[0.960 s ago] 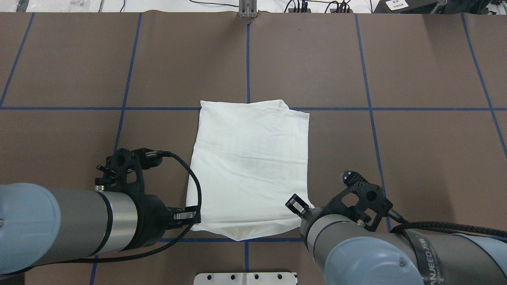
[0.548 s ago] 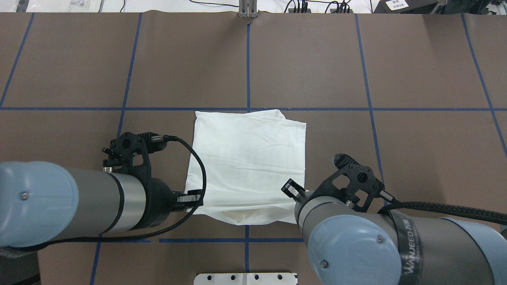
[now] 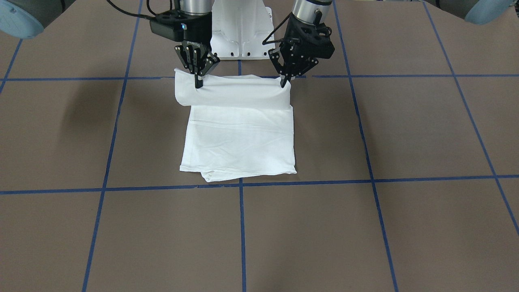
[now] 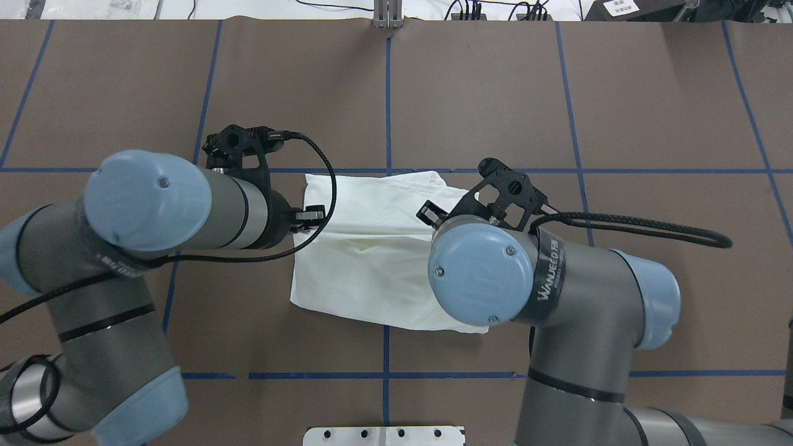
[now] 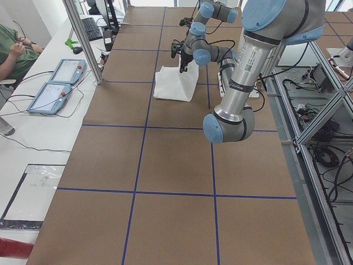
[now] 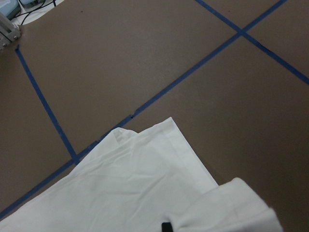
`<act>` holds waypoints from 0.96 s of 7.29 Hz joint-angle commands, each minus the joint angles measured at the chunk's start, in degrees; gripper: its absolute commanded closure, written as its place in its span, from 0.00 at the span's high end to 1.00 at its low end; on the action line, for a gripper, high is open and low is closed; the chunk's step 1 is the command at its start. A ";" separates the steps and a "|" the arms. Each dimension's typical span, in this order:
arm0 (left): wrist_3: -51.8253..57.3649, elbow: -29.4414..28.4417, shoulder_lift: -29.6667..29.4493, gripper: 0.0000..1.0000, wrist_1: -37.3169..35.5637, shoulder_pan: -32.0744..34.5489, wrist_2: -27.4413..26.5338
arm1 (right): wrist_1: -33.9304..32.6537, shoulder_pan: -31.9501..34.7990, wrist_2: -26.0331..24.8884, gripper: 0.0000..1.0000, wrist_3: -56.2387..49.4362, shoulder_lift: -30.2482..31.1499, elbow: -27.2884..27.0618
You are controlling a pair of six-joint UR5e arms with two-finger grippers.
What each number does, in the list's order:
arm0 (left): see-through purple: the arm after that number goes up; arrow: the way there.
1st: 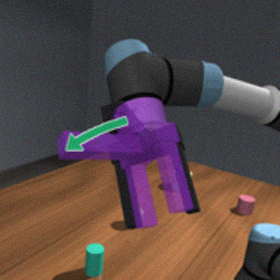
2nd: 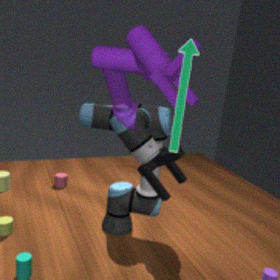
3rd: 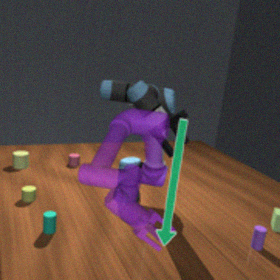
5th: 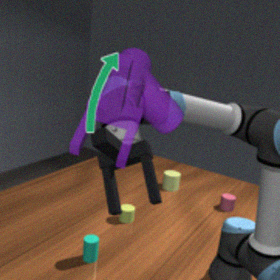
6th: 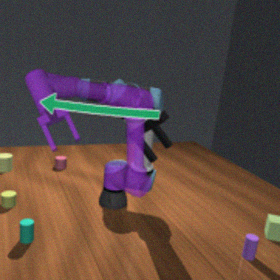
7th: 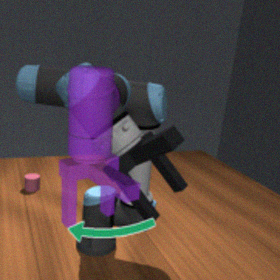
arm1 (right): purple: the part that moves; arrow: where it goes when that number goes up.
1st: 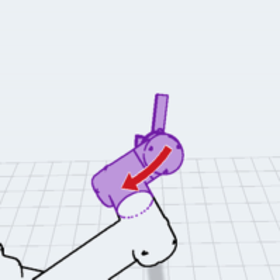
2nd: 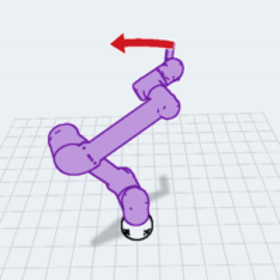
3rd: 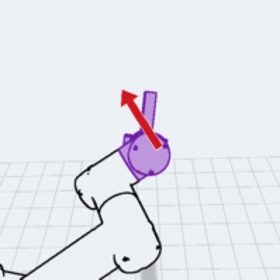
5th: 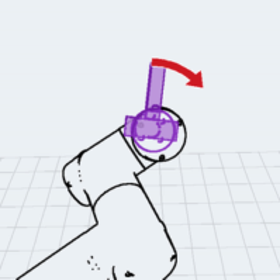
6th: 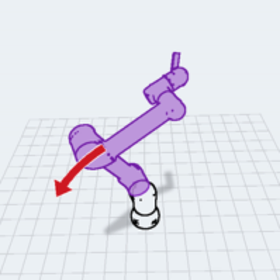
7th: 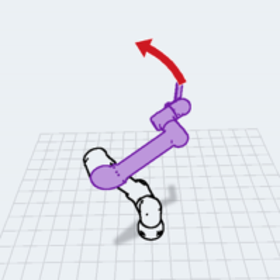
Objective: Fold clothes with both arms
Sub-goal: 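Lift the near edge with both grippers and fold it toward the far edge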
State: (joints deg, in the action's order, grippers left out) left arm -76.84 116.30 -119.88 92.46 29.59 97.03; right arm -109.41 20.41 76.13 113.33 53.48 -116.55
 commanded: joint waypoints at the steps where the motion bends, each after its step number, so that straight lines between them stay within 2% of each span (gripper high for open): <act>1: 1.95 -13.41 -3.24 0.00 9.72 3.71 -0.09 | 10.76 4.19 0.51 0.00 -5.20 -0.74 11.12; 3: 3.36 -22.74 -3.78 0.00 19.21 4.69 -0.09 | 15.87 4.81 0.51 0.00 -5.66 -4.77 21.13; 4: 3.45 -25.74 -4.39 0.00 21.60 4.69 -0.78 | 20.33 4.81 0.51 0.00 -5.83 -5.05 25.36; 6: 3.45 -29.28 -6.42 0.00 21.98 4.69 -1.32 | 22.84 4.81 0.51 0.00 -6.71 -4.97 27.51; 7: 5.28 -29.29 -6.42 0.48 21.98 4.77 -1.32 | 23.01 4.90 0.51 0.05 -6.63 -5.05 27.42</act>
State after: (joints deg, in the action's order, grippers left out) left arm -72.93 87.79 -125.95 114.22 34.30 95.80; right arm -87.05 25.24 76.64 106.77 48.53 -89.57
